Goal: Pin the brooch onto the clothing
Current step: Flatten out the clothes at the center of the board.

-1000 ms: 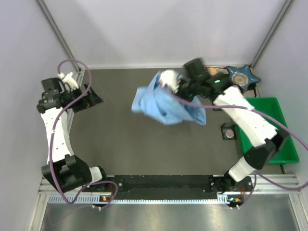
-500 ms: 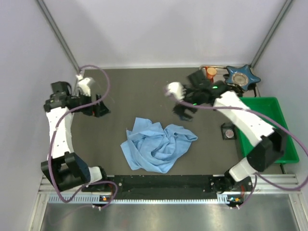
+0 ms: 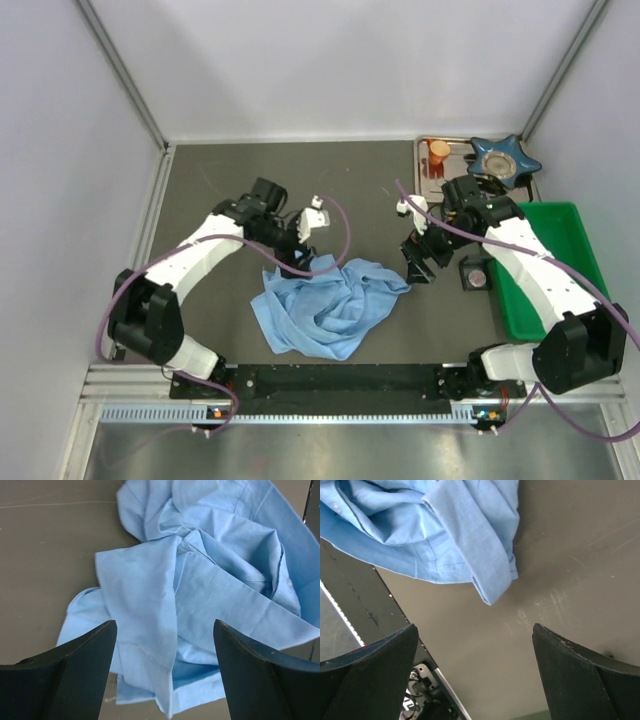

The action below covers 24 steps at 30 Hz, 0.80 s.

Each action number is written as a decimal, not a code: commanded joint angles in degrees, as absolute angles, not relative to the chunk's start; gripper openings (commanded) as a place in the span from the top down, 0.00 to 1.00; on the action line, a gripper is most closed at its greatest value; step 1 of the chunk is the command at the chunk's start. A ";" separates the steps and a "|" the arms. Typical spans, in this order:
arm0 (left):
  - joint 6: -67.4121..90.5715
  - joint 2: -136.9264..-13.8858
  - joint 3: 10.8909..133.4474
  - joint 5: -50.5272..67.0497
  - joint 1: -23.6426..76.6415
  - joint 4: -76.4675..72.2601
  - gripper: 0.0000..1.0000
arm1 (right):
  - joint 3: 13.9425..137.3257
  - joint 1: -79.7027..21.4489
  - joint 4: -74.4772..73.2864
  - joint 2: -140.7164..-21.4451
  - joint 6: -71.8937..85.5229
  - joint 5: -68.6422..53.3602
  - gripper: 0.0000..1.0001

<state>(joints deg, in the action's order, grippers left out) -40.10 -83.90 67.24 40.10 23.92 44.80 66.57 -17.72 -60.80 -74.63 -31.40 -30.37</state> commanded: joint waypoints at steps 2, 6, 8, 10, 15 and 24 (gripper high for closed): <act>-46.67 -86.40 62.15 34.99 28.12 41.15 0.20 | 64.43 -17.67 -56.19 -75.84 -28.58 -35.42 0.06; -45.00 -84.12 54.68 26.75 27.95 32.98 0.39 | 63.11 -19.42 -52.04 -79.71 -26.28 -34.81 0.05; -42.63 -83.50 55.10 24.44 27.51 33.57 0.53 | 63.19 -22.84 -50.72 -82.43 -25.75 -33.67 0.06; -42.45 -83.23 57.64 26.87 24.10 36.99 0.69 | 62.76 -27.39 -47.39 -84.71 -23.75 -30.25 0.09; -44.99 -79.02 60.99 33.04 13.57 43.58 0.89 | 63.36 -34.01 -40.52 -90.08 -21.01 -20.85 0.18; -56.51 -66.28 62.84 42.09 0.45 56.94 0.94 | 78.45 -34.01 -37.18 -96.94 -18.46 -13.01 1.00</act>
